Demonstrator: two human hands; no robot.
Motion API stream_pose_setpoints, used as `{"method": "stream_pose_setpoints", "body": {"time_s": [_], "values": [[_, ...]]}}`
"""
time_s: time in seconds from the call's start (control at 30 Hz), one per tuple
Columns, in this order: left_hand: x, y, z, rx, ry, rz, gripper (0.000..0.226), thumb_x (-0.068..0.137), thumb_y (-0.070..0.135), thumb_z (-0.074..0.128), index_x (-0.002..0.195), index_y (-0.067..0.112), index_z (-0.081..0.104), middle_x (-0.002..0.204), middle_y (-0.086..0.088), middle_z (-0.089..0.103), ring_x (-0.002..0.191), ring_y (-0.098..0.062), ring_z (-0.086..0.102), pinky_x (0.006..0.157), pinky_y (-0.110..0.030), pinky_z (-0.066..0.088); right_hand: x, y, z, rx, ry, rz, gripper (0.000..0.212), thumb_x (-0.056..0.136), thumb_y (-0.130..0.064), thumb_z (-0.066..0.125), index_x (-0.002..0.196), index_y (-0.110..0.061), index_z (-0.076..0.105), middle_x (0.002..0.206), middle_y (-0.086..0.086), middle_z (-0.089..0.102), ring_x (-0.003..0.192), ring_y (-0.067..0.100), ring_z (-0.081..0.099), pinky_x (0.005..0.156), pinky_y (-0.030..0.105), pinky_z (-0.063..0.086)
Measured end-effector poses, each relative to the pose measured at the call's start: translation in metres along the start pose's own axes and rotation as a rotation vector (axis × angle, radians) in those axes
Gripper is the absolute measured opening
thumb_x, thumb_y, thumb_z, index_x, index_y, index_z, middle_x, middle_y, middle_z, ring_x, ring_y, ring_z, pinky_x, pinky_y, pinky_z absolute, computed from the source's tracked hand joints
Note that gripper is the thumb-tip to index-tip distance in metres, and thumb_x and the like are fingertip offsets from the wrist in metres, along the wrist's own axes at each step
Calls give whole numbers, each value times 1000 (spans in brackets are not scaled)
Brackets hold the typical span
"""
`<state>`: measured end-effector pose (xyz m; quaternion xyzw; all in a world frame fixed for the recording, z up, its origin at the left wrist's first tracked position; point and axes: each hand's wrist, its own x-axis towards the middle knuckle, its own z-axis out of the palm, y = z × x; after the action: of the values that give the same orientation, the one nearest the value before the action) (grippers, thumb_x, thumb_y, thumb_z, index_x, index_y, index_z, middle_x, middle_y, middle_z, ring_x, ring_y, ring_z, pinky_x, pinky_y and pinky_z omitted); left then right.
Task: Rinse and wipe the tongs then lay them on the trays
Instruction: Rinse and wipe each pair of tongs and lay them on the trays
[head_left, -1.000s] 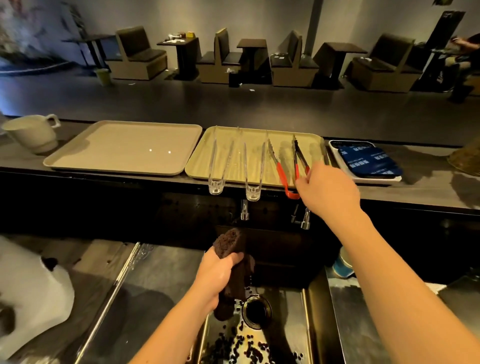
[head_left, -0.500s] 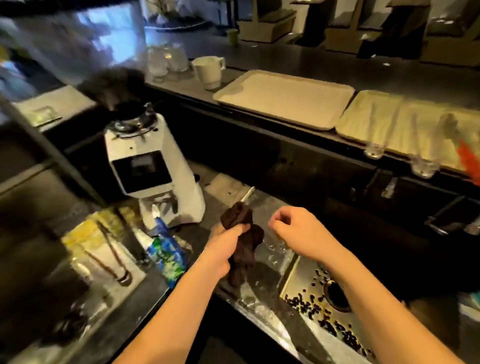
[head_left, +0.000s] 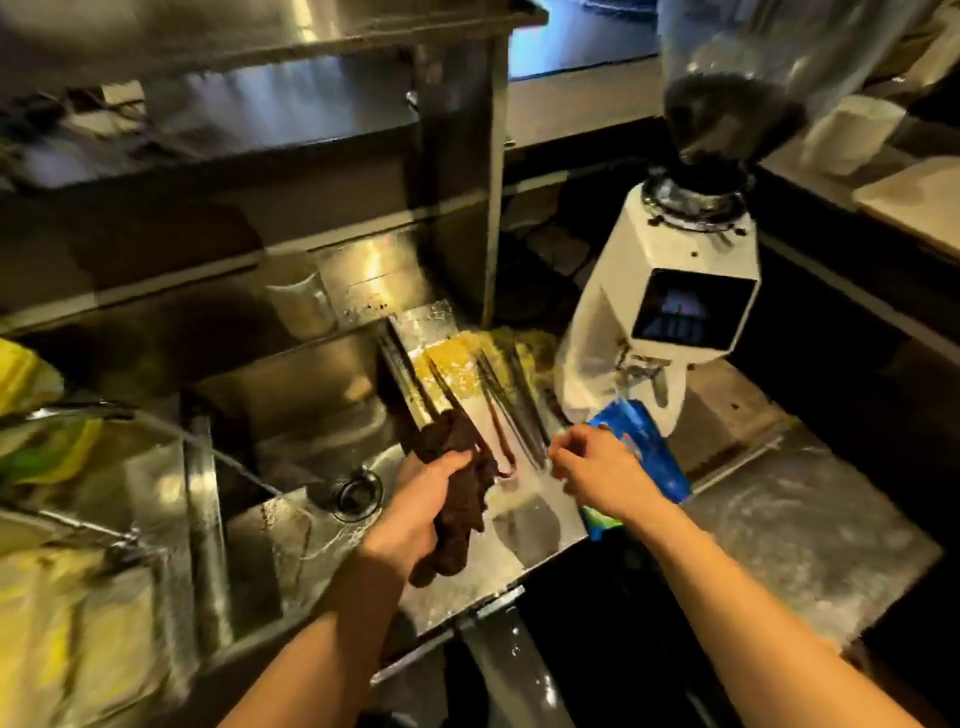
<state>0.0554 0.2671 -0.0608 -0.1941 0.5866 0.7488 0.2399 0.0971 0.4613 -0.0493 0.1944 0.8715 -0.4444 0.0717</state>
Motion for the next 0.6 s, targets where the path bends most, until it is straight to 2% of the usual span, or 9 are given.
{"method": "stream_pose_setpoints", "body": {"time_s": [0.07, 0.1, 0.13, 0.2, 0.3, 0.4, 0.43, 0.53, 0.6], "values": [[18, 6, -31, -16, 15, -16, 15, 95, 3, 61, 106, 10, 68, 58, -1, 73, 43, -13, 68, 36, -21, 48, 19, -7, 27, -56, 6, 27, 17, 88, -14, 60, 72, -17, 60, 78, 15, 70, 74, 33, 65, 65, 37, 51], [22, 7, -39, -33, 16, -30, 16, 95, 2, 60, 108, 9, 67, 63, -3, 74, 45, -13, 69, 37, -21, 49, 23, -7, 33, -114, 16, 39, 12, 87, -14, 60, 76, -14, 62, 84, 18, 71, 82, 36, 67, 71, 41, 52], [28, 8, -48, -43, 24, -49, 19, 94, 0, 60, 110, 7, 67, 69, -7, 73, 47, -14, 69, 39, -22, 50, 30, -5, 41, -168, 19, 44, 8, 87, -16, 61, 83, -11, 66, 90, 18, 72, 87, 36, 67, 73, 39, 51], [38, 7, -57, -57, 51, -75, 22, 92, -2, 61, 112, 4, 67, 77, -12, 70, 49, -17, 70, 41, -24, 51, 42, 1, 52, -244, 11, 78, 21, 87, -19, 62, 104, -9, 69, 104, 16, 72, 99, 33, 66, 75, 30, 46], [50, 3, -61, -108, 94, -132, 25, 88, 1, 67, 113, 2, 69, 74, -11, 74, 54, -22, 72, 47, -26, 54, 68, 10, 60, -373, -19, 142, 30, 88, -24, 60, 114, -8, 65, 117, 20, 64, 107, 36, 61, 84, 32, 46], [60, 1, -58, -115, 70, -132, 30, 91, 5, 65, 121, 4, 66, 91, -17, 76, 82, -31, 75, 65, -32, 59, 101, 21, 60, -552, -19, 129, 34, 91, -29, 55, 119, -11, 63, 126, 20, 57, 117, 36, 53, 97, 38, 45], [61, 2, -57, -121, 61, -133, 28, 92, 6, 64, 120, 6, 66, 88, -16, 77, 81, -29, 75, 64, -32, 59, 111, 26, 60, -565, 2, 101, 32, 93, -30, 54, 117, -12, 64, 125, 18, 56, 117, 34, 51, 98, 38, 45], [65, 5, -50, -96, 118, -161, 18, 90, 7, 65, 108, 10, 66, 66, -4, 76, 57, -19, 73, 49, -30, 56, 136, 41, 62, -608, 37, -2, 28, 94, -39, 56, 105, -16, 67, 117, 11, 55, 106, 24, 51, 87, 31, 46], [72, 8, -42, -92, 171, -161, 18, 89, 6, 66, 106, 7, 66, 71, -9, 75, 55, -21, 72, 49, -32, 56, 150, 47, 66, -672, -13, -51, 27, 96, -40, 54, 105, -18, 67, 117, 9, 55, 107, 22, 49, 87, 29, 44]]}}
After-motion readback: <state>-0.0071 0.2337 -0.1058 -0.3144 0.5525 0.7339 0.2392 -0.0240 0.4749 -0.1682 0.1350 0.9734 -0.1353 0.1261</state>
